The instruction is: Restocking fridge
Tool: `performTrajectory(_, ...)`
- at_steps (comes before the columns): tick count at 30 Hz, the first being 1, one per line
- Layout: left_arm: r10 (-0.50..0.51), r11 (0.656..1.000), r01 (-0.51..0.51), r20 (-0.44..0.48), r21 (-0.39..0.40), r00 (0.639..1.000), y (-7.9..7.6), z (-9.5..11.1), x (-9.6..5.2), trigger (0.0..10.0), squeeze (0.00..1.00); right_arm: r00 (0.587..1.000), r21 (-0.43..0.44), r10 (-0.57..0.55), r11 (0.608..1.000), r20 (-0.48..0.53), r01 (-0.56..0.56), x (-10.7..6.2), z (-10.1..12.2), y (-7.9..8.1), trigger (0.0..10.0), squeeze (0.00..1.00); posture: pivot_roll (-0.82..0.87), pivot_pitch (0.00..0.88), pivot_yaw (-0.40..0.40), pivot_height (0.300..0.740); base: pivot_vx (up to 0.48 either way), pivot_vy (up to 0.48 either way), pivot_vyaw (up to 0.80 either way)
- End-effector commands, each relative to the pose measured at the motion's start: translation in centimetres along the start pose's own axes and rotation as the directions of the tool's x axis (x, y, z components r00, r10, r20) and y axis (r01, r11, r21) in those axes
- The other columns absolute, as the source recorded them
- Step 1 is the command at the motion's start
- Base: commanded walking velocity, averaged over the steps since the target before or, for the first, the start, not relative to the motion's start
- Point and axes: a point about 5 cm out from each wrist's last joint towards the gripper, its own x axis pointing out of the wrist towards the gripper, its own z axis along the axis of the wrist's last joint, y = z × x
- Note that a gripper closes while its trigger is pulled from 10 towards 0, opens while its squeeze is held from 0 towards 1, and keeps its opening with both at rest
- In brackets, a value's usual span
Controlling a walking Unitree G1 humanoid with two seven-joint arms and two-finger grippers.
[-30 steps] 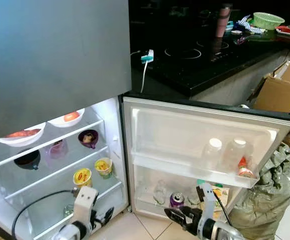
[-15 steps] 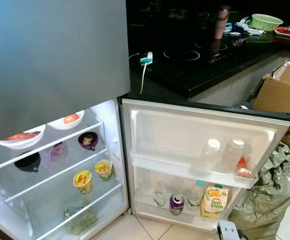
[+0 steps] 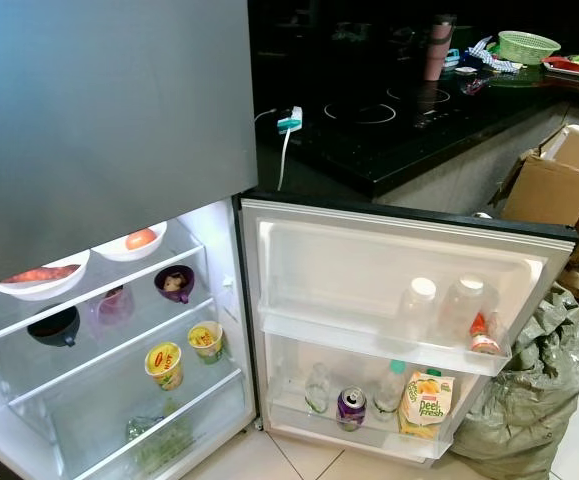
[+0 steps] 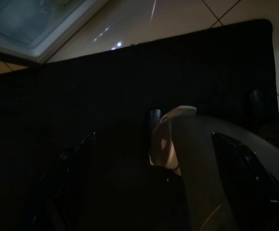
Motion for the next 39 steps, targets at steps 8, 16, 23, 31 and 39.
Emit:
performTrajectory(8,-0.02,0.999,0.021,-0.029,0.028,0.999,-0.6,-0.3,0.1,10.0,0.0,0.999,0.0,-0.014,1.0,0.031,0.014,0.2,1.1,0.3,10.0,0.0,-0.02,0.0,-0.051,0.74,0.0,0.0,0.0)
performTrajectory(16,-0.028,0.999,0.029,-0.036,0.033,0.999,-1.0,-0.4,0.2,10.0,0.0,0.999,-0.009,-0.044,0.999,0.026,0.044,0.2,0.9,0.3,10.0,0.0,-0.02,0.0,-0.052,0.74,0.0,0.0,0.0)
performTrajectory(23,-0.053,0.998,0.055,-0.05,0.038,0.997,-1.4,-0.4,0.3,10.0,0.0,0.999,-0.084,-0.039,0.996,0.035,0.042,0.3,0.8,0.7,10.0,0.0,-0.02,0.0,-0.054,0.74,0.0,0.0,0.0)
performTrajectory(31,-0.109,0.994,0.111,-0.068,0.023,0.992,-2.1,-0.5,0.3,10.0,0.0,0.997,-0.107,-0.057,0.992,0.046,0.062,0.3,1.3,0.6,10.0,0.0,-0.02,0.0,-0.059,0.74,0.0,0.0,0.0)
performTrajectory(39,-0.121,0.992,0.122,-0.072,0.013,0.99,-2.3,-0.7,0.3,10.0,0.0,0.997,-0.108,-0.059,0.992,0.057,0.065,0.3,1.5,0.3,10.0,0.0,-0.03,0.0,-0.059,0.74,0.0,-0.273,0.0)
